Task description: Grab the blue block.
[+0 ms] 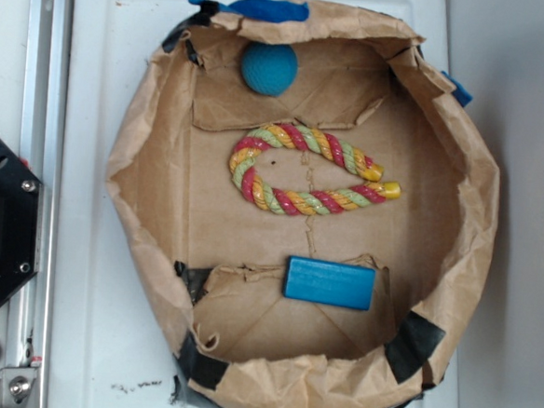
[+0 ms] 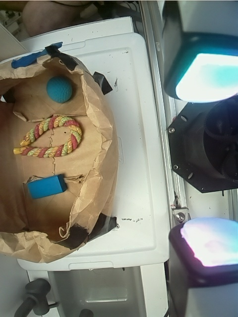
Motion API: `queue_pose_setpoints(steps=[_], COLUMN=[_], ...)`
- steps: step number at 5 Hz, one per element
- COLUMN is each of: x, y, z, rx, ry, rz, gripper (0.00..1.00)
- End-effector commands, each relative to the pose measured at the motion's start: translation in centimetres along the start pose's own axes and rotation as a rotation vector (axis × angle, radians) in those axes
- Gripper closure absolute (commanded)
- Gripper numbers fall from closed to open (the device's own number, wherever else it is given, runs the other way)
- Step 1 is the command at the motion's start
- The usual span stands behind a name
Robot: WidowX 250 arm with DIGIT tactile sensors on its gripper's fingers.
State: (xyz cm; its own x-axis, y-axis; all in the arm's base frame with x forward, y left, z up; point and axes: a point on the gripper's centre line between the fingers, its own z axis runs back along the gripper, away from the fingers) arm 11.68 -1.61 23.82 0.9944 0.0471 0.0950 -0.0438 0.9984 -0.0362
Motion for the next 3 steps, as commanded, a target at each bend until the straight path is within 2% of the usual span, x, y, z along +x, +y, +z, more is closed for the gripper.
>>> queue_pose_setpoints(steps=[1,2,3], x=[0.0,5.0,8.2], y=[0.0,0.3,-0.2], z=[0.0,-0.5,-1.4], rx=[0.0,0.015,-0.011], ry=[0.0,-0.02,0.013], rz=[0.0,0.026,-0.056], gripper=[0.0,0.0,0.0])
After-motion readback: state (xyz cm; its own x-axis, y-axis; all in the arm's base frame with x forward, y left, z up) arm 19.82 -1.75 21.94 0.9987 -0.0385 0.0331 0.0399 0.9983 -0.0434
